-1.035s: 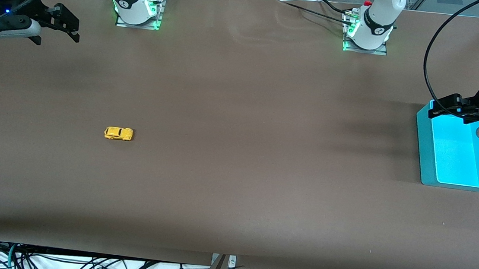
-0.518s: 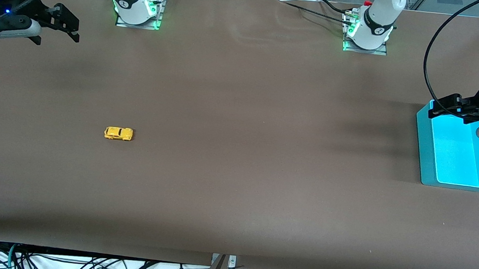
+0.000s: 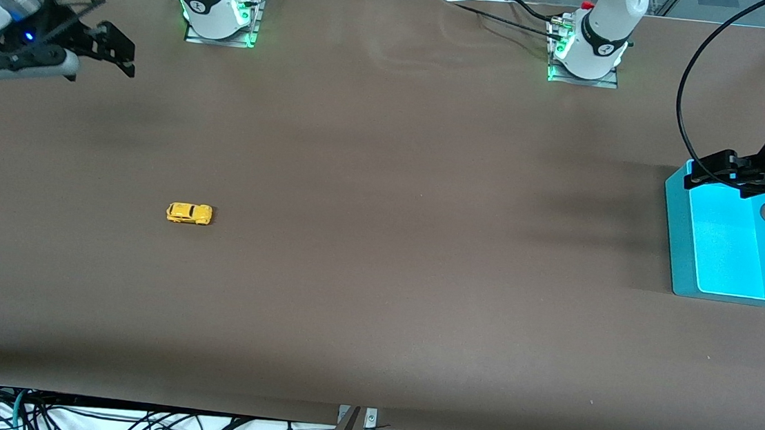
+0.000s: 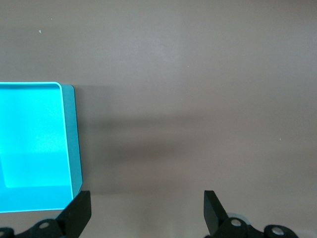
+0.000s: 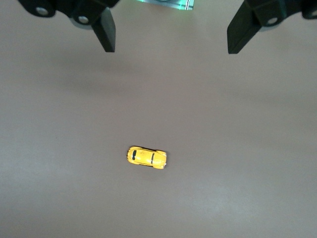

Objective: Wind and store yellow beetle car
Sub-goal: 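Reach the right gripper down over the yellow beetle car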

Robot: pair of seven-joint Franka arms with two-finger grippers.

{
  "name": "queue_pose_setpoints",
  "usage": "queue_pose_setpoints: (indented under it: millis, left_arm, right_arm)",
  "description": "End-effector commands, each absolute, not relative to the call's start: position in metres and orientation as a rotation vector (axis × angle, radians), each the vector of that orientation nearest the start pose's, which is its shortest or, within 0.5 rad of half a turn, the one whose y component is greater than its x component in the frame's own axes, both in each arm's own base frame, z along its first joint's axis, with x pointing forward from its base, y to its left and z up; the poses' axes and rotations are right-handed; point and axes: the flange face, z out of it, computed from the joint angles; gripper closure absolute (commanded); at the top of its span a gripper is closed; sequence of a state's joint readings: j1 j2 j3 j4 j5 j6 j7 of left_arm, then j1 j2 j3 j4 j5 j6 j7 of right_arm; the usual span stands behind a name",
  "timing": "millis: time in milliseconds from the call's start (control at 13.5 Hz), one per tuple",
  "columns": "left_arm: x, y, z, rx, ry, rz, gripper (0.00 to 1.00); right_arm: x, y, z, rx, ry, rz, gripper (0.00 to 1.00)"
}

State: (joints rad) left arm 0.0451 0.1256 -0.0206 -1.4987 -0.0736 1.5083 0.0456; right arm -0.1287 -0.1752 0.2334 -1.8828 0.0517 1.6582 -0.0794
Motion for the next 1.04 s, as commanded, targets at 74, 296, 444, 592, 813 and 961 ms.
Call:
queue_pose_setpoints:
  millis: [74, 296, 444, 592, 813, 961]
  left_arm:
    - [0.581, 0.005, 0.587, -3.198, 0.068, 0.18, 0.0]
    - [0.581, 0.005, 0.587, -3.198, 0.082, 0.18, 0.0]
    - [0.581, 0.004, 0.587, -3.199, 0.104, 0.179, 0.0]
    - [0.581, 0.004, 0.587, -3.199, 0.104, 0.179, 0.0]
    - [0.582, 0.004, 0.587, -3.2, 0.102, 0.182, 0.0]
    - [0.582, 0.003, 0.587, -3.2, 0.104, 0.182, 0.0]
  right_arm:
    - [0.499, 0.06, 0.501, -3.135, -0.254, 0.028, 0.0]
    - [0.498, 0.056, 0.432, -3.13, -0.246, -0.011, 0.0]
    - [0.492, 0.053, 0.393, -3.128, -0.25, -0.056, 0.0]
    - [0.491, 0.052, 0.368, -3.119, -0.295, -0.055, 0.0]
    - [0.491, 0.052, 0.341, -3.068, -0.621, -0.065, 0.0]
    - [0.493, 0.053, 0.333, -3.006, -0.876, -0.061, 0.0]
